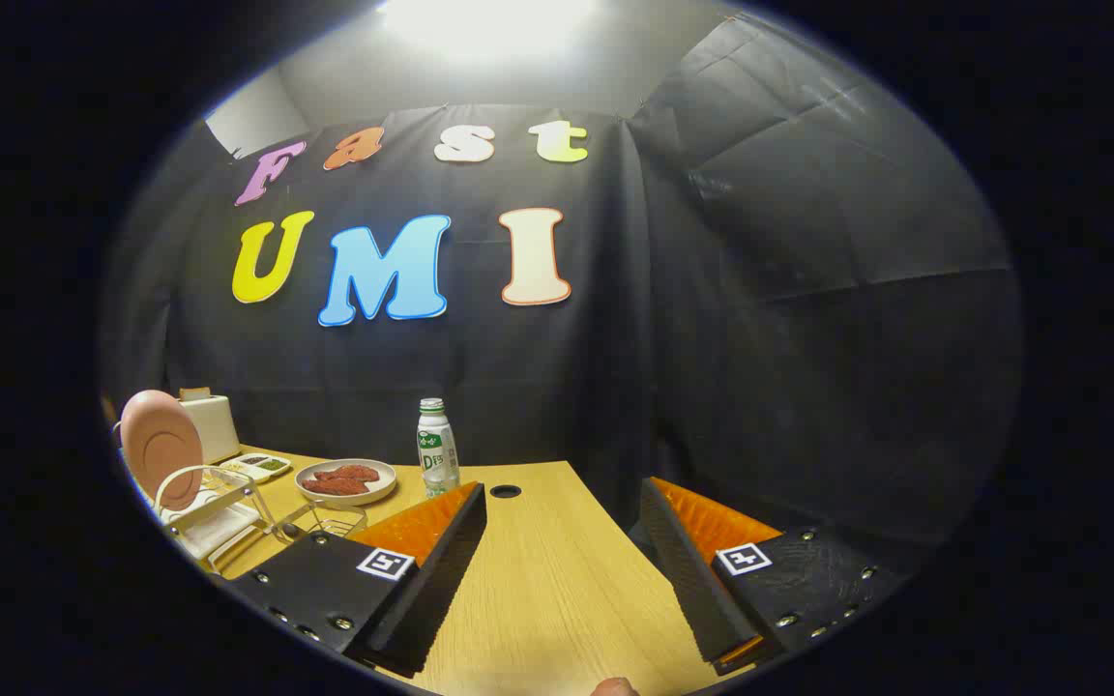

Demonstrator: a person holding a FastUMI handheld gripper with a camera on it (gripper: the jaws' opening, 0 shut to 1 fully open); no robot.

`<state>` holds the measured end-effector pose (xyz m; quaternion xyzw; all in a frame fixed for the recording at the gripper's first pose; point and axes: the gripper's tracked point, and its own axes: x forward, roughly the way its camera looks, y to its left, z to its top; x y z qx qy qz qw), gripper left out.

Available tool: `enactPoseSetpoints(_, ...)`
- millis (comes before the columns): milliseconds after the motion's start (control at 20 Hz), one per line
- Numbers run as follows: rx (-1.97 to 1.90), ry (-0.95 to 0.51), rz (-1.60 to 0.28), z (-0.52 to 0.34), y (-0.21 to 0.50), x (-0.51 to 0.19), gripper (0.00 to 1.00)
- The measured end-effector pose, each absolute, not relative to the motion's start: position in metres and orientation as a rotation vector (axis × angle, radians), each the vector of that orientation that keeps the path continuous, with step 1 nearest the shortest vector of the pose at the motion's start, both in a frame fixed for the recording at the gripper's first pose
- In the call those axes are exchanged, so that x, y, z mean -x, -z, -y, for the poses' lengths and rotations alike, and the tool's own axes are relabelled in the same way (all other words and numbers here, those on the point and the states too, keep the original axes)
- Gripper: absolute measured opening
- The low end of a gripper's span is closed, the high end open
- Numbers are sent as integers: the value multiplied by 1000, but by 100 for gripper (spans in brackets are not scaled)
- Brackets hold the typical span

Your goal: Take the plate from the dish rack, then take the spoon from the basket and place it into the plate.

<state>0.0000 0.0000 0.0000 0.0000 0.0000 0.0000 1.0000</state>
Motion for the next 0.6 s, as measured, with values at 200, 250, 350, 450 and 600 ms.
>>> enactPoseSetpoints(200, 26, -35, 23, -14, -32, 43, 98)
enactPoseSetpoints(250, 28, -35, 28, -19, -40, 52, 98)
enactPoseSetpoints(350, 19, -34, 30, -33, -54, 69, 97)
enactPoseSetpoints(450, -7, -57, 23, -55, -65, 85, 98)
enactPoseSetpoints(600, -25, -90, 16, -88, -80, 104, 98)
